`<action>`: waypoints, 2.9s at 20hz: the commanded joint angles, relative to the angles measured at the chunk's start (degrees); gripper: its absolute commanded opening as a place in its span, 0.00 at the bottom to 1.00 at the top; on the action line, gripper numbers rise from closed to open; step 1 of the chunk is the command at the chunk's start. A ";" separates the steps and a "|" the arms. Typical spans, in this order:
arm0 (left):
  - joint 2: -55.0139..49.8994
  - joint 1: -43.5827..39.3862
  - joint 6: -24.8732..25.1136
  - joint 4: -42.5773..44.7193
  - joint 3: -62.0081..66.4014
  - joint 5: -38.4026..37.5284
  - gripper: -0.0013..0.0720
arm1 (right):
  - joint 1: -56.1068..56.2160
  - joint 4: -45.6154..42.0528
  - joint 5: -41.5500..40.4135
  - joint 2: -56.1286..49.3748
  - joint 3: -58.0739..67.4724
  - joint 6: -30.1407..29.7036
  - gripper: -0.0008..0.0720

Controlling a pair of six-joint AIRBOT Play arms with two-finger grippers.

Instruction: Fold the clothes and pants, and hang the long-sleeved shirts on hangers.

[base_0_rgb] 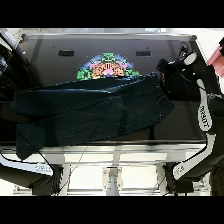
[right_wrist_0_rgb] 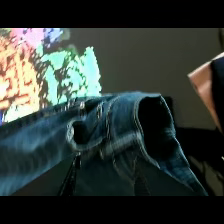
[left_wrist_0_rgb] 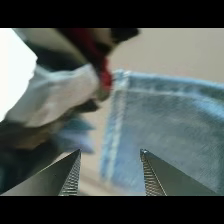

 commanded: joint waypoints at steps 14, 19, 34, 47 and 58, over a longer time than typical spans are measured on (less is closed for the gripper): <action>14.19 16.81 18.47 -19.76 -25.03 1.51 0.62 | -4.63 -11.28 42.03 18.88 -3.26 -8.81 0.54; 5.11 17.62 30.34 -27.43 -24.87 4.46 0.62 | 0.39 -10.47 43.01 18.99 -5.07 -1.90 0.54; -6.16 22.29 39.45 -45.46 -21.27 8.28 0.62 | 13.68 -13.11 37.81 18.95 -5.05 1.66 0.54; -3.74 20.37 34.86 -45.33 -20.61 3.87 0.05 | 13.68 -13.11 36.46 18.95 -5.05 1.68 0.54; 12.24 1.66 -1.05 -9.97 -7.93 -8.66 0.05 | 13.68 -13.53 35.19 18.95 -5.05 -3.23 0.54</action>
